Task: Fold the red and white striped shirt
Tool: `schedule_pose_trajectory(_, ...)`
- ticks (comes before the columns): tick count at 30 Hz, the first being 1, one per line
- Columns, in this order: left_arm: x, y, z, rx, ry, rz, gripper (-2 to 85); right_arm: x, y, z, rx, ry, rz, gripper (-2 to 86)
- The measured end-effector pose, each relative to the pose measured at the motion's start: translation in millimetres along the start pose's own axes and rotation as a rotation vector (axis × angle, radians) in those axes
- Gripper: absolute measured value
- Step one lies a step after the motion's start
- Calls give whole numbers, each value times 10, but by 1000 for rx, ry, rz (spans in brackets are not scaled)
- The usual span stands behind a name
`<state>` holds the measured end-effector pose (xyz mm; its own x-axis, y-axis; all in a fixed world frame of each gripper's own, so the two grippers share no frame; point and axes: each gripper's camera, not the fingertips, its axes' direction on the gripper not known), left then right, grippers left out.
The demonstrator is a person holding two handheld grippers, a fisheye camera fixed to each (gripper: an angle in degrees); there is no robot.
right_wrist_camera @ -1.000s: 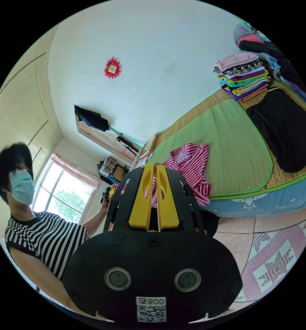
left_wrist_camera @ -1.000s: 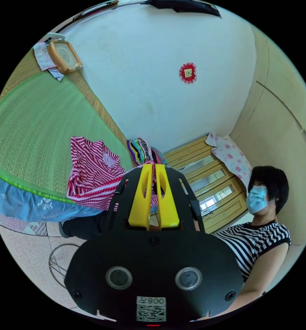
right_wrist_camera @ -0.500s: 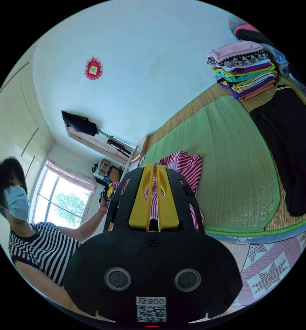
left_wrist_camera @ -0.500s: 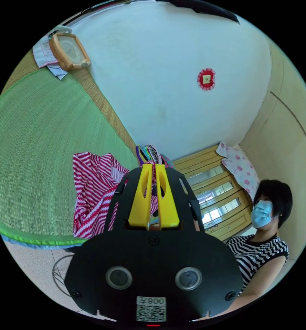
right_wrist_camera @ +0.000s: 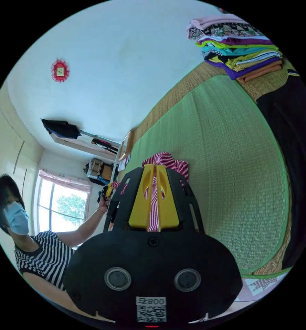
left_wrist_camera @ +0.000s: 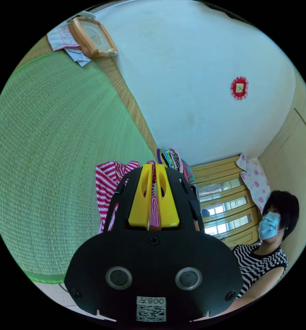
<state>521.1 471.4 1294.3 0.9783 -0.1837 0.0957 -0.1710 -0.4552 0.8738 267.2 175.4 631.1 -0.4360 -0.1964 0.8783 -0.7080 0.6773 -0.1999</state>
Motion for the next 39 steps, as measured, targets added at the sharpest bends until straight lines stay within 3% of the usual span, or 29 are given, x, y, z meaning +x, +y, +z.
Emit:
schedule_pose_trajectory(20,-516,-1499,844,0,14,-9,15,909,-113,927,5,-31,29,7)
schedule_pose_trajectory(39,-1236,-1894,1529,84,-83,-148,40,1712,59,1652,14,7,212,18)
